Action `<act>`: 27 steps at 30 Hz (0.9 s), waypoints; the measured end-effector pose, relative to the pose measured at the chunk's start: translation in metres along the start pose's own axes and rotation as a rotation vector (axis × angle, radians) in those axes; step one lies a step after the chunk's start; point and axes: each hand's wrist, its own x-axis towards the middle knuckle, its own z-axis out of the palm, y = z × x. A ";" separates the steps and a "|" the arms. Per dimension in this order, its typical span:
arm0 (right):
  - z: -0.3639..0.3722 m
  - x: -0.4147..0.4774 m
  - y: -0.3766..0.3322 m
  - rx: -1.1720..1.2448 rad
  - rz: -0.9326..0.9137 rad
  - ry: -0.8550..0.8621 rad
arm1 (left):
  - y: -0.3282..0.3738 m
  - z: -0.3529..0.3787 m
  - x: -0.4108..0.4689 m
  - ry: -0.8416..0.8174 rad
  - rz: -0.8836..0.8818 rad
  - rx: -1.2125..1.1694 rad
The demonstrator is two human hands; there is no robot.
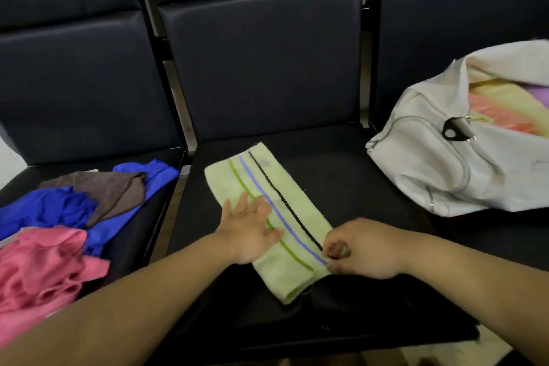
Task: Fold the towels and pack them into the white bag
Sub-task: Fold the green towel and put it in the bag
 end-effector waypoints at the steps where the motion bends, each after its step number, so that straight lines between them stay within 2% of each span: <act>1: 0.005 -0.005 -0.002 0.027 -0.046 0.018 | 0.001 0.001 -0.005 -0.007 0.020 -0.003; 4: 0.012 -0.012 0.002 0.032 -0.121 0.071 | 0.008 0.006 -0.032 0.076 0.140 -0.109; 7: 0.016 -0.017 0.008 0.069 -0.128 0.071 | 0.015 0.019 -0.068 0.115 0.290 -0.321; 10: 0.024 -0.022 0.009 0.135 -0.110 0.133 | 0.015 0.038 -0.096 0.146 0.404 -0.270; 16: 0.039 -0.040 0.000 0.137 -0.115 0.184 | -0.004 0.050 -0.121 0.294 0.310 -0.422; 18: 0.044 -0.046 -0.008 0.121 -0.137 0.232 | -0.005 0.047 -0.128 0.300 0.249 -0.592; 20: 0.045 -0.051 -0.016 0.139 -0.154 0.260 | -0.004 0.037 -0.136 0.225 0.212 -0.777; 23: 0.029 -0.058 -0.030 0.383 -0.106 0.176 | -0.011 0.013 -0.145 0.109 0.226 -0.960; 27: -0.007 -0.065 -0.045 0.771 -0.095 0.138 | -0.024 -0.024 -0.152 0.062 0.261 -1.195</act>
